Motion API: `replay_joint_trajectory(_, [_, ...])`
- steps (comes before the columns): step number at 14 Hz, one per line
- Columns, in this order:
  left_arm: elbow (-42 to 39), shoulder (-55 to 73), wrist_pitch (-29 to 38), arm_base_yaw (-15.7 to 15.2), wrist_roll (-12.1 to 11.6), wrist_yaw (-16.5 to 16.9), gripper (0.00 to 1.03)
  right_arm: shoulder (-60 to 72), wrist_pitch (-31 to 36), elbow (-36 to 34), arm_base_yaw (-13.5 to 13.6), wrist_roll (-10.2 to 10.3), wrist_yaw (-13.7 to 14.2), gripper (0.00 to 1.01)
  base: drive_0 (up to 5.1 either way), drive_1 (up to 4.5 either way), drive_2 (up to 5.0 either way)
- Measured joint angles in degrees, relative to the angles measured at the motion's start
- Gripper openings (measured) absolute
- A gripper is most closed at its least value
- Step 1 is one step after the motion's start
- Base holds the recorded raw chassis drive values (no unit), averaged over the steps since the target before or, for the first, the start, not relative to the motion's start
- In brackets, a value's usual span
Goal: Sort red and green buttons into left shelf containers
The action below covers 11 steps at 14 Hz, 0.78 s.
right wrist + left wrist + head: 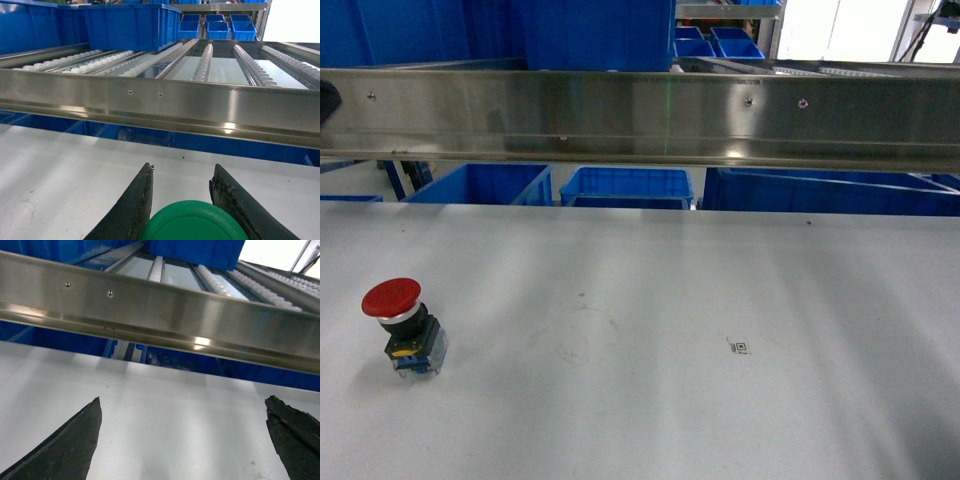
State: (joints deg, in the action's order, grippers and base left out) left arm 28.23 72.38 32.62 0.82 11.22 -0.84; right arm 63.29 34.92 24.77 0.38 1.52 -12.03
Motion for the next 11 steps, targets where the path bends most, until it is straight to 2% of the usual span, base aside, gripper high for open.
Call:
replay_joint_trajectory(2, [-2.0,5.0,3.8,1.7,-2.1,-2.4,0.98,0.1,-0.2,0.0,0.0,0.1,0.0,0.32,0.0,0.00,0.0])
replay_joint_trajectory(5, [-1.8,6.3,1.2,3.2,-3.0,-4.1,0.98,0.1,-0.1,0.0,0.0,0.2,0.0,0.32,0.0,0.00,0.0])
replay_joint_trajectory(8, [-1.9,8.7,3.4,5.2,-3.5,-4.1,0.98,0.1,-0.2,0.0,0.0,0.2,0.0,0.32,0.0,0.00,0.0])
replay_joint_trajectory(10, [-2.6,15.0,10.3,6.5,-6.5,-3.4,0.98,0.0,-0.2,0.0,0.0,0.2,0.0,0.32,0.0,0.00,0.0])
replay_joint_trajectory(11, [-2.5,17.0,11.1,6.4,-7.0,-3.4,0.98,0.0,-0.2,0.0,0.0,0.2,0.0,0.32,0.0,0.00,0.0])
